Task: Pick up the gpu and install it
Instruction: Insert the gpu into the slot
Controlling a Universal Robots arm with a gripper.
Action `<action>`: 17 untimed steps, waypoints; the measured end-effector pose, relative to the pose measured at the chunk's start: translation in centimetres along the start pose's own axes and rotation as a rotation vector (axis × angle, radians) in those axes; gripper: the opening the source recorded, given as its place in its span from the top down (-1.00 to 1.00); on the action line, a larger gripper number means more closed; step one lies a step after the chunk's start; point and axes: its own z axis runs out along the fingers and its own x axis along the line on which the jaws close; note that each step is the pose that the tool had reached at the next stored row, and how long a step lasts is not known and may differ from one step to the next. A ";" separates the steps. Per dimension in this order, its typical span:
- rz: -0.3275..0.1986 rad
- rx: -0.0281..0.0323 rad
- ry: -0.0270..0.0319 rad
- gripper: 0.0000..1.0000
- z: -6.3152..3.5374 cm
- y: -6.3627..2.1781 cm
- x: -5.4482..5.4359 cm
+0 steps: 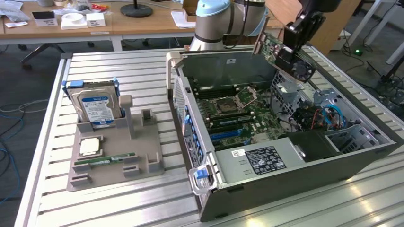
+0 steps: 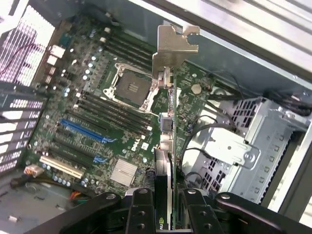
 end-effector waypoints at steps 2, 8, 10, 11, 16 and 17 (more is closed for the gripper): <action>-0.036 -0.0007 0.0017 0.47 0.02 0.00 0.0; -0.145 -0.0030 0.0067 0.47 0.09 0.00 0.0; -0.182 -0.0038 0.0083 0.47 0.12 0.00 0.0; -0.200 -0.0042 0.0091 0.47 0.13 0.00 0.0; -0.290 -0.0062 0.0132 0.47 0.19 -0.01 0.0; -0.310 -0.0066 0.0140 0.47 0.20 -0.01 0.0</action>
